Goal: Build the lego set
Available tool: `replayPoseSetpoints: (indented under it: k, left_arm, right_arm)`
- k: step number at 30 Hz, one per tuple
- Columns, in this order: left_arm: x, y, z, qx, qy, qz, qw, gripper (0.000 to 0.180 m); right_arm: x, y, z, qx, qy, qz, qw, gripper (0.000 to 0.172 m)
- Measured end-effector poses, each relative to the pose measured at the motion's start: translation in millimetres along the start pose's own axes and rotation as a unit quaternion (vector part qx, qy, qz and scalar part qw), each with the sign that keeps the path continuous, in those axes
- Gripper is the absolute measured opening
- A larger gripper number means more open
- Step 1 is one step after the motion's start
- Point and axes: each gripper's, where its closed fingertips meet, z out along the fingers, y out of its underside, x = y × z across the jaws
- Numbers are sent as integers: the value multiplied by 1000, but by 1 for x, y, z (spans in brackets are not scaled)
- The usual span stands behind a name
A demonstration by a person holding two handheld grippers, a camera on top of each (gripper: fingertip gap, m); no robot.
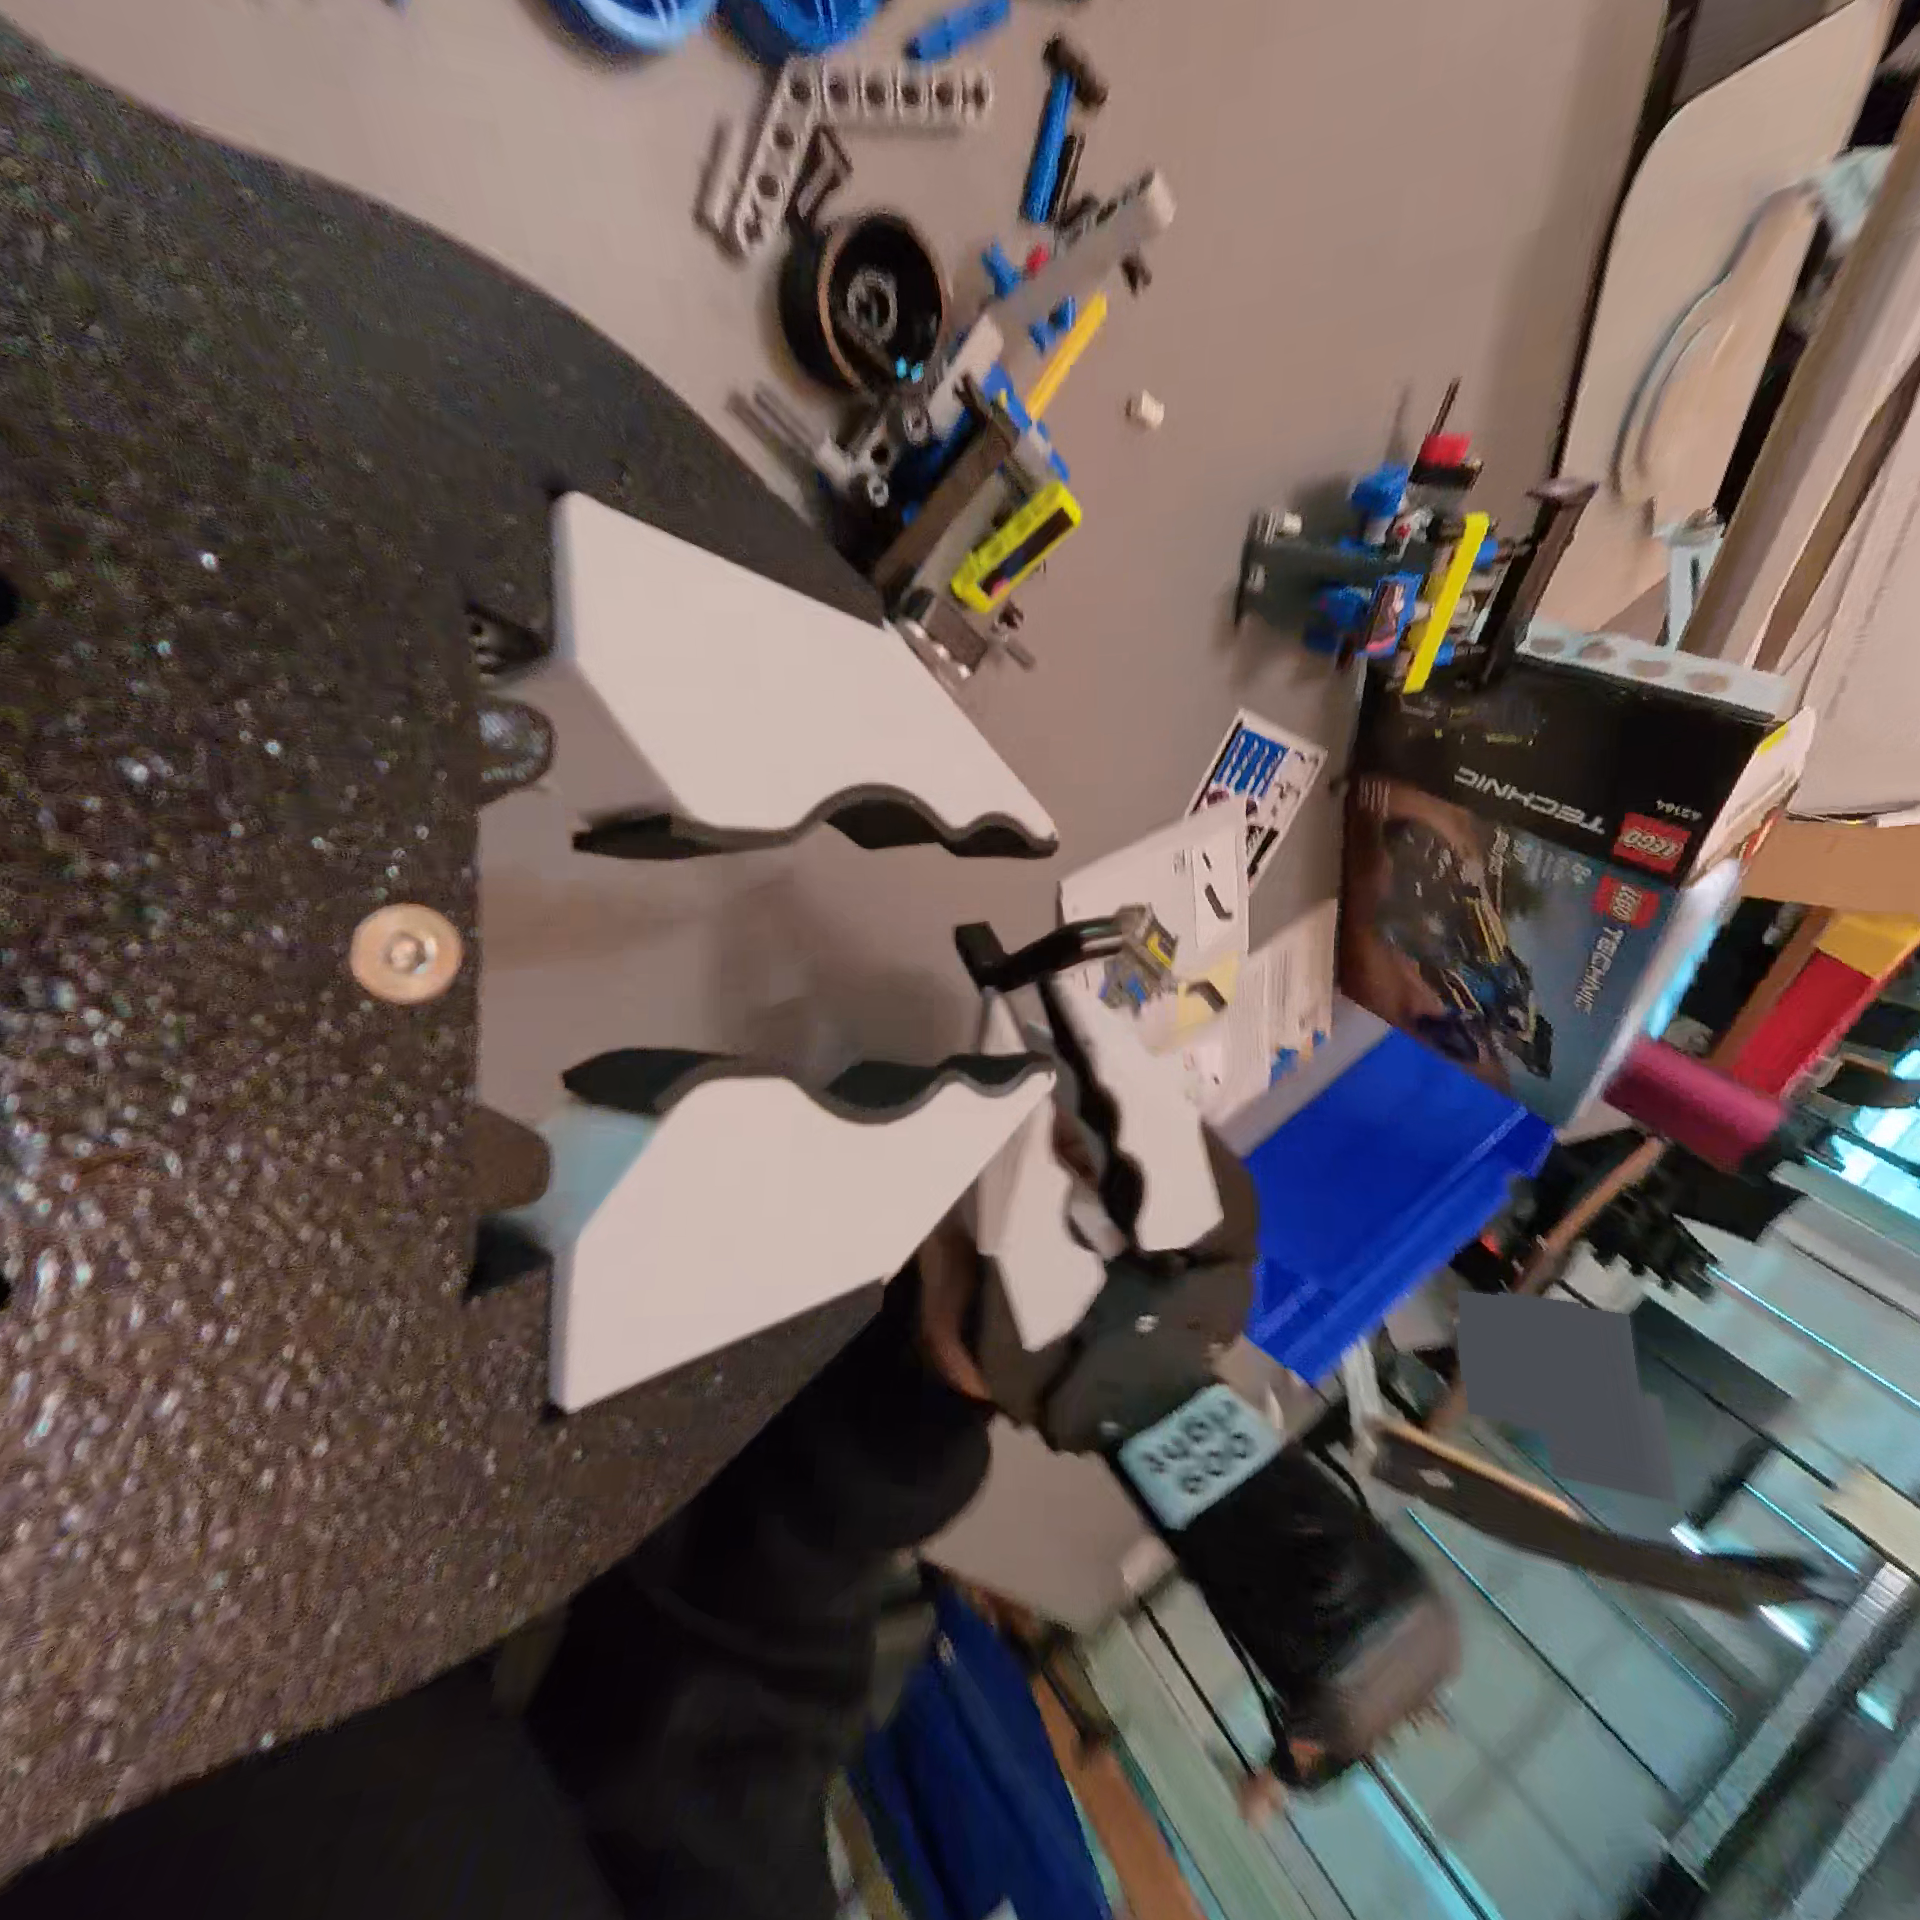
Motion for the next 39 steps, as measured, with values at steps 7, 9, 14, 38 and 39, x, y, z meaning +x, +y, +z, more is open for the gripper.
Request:
replayPoseSetpoints:
  k: [7, 9, 14, 38, 39]
  left_arm:
    - [8, 1, 8, -1, 57, -43, 997, 4]
    - [8, 3, 9, -13, 78, -27, 996, 4]
    - [25, 3, 2, -58, 227, -43, 971, 4]
    - [3, 11, 10, -135, 248, -37, 958, 4]
    - [-2, 10, 12, -128, 228, -24, 965, 5]
  right_arm:
    - [0, -3, -5, -20, 57, -76, 995, 5]
    - [-3, 0, -6, -22, 43, -79, 996, 6]
    - [-12, -7, -22, 15, -81, 38, 996, 15]
    - [-19, 19, -3, -13, -155, 110, 982, 6]
    - [-15, 20, -2, -13, -146, 116, 982, 6]
